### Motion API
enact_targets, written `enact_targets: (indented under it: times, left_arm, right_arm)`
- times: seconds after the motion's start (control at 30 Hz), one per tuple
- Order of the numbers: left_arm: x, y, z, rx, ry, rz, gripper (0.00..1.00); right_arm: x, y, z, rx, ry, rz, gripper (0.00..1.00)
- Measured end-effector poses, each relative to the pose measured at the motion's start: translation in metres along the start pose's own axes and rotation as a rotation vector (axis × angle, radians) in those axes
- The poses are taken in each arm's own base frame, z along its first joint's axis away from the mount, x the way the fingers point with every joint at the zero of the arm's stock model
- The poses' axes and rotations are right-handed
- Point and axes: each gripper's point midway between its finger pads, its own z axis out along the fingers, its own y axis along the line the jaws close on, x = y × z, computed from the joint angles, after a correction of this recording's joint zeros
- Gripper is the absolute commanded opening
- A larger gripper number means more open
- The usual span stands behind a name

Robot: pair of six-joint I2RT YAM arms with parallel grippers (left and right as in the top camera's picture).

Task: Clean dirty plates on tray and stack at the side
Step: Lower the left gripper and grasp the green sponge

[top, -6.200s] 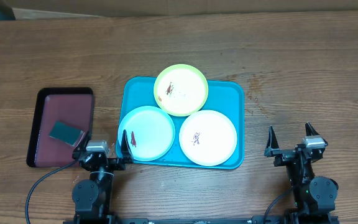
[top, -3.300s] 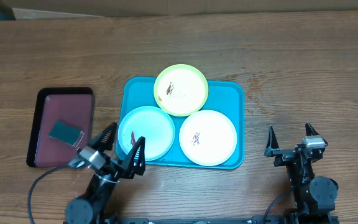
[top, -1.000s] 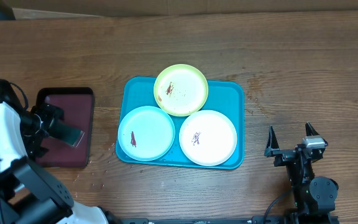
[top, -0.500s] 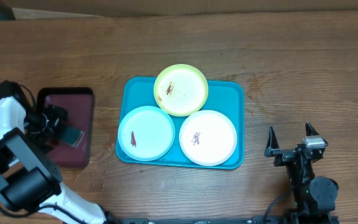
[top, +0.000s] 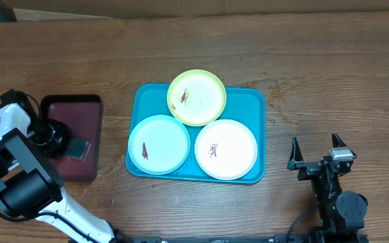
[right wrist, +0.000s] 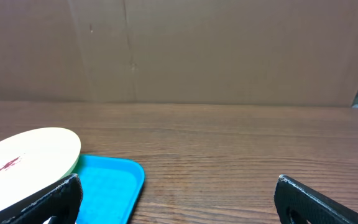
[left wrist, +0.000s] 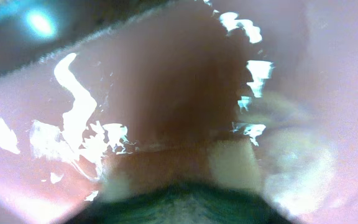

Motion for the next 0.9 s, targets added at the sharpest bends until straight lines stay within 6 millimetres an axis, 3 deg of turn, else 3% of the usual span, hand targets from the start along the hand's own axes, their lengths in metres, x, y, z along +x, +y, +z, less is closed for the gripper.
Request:
enact_targets:
  times: [0.1, 0.13, 0.2, 0.23, 0.27, 0.33, 0.57, 0.6, 0.73, 0.87, 0.9]
  left_arm:
    - [-0.002, -0.002, 0.000, 0.005, -0.004, 0.005, 0.04]
    - [-0.002, -0.002, 0.000, 0.006, -0.003, 0.005, 0.09]
    - [-0.001, -0.002, 0.000, 0.008, -0.002, 0.006, 0.47]
    - [-0.001, -0.003, 0.000, 0.010, 0.000, 0.006, 0.78]
    - [-0.002, -0.003, 0.000, 0.013, -0.001, 0.006, 0.95]
    - [-0.002, -0.004, -0.001, 0.013, 0.000, 0.006, 1.00]
    - [0.006, 0.002, 0.000, -0.012, 0.032, 0.005, 0.98]
    - [0.008, 0.003, 0.001, -0.017, 0.042, 0.005, 0.91]
    - [0.019, 0.005, 0.001, -0.022, 0.094, 0.003, 0.43]
    - [0.027, 0.006, 0.002, -0.026, 0.127, 0.005, 0.08]
    - [0.028, 0.005, 0.002, -0.024, 0.129, 0.004, 0.04]
  right_arm:
    - [0.000, 0.000, 0.000, 0.001, 0.000, 0.000, 1.00]
    - [0.000, 0.000, 0.000, 0.000, 0.000, 0.000, 1.00]
    - [0.000, 0.000, 0.000, 0.000, 0.000, 0.000, 1.00]
    - [0.000, 0.000, 0.000, 0.001, 0.000, 0.000, 1.00]
    - [0.000, 0.000, 0.000, 0.000, 0.000, 0.000, 1.00]
    - [0.000, 0.000, 0.000, 0.001, 0.000, 0.000, 1.00]
    - [0.000, 0.000, 0.000, 0.001, 0.000, 0.000, 1.00]
    - [0.000, 0.000, 0.000, 0.001, 0.000, 0.000, 1.00]
    - [0.000, 0.000, 0.000, 0.001, 0.000, 0.000, 1.00]
    - [0.000, 0.000, 0.000, 0.001, 0.000, 0.000, 1.00]
    - [0.000, 0.000, 0.000, 0.001, 0.000, 0.000, 1.00]
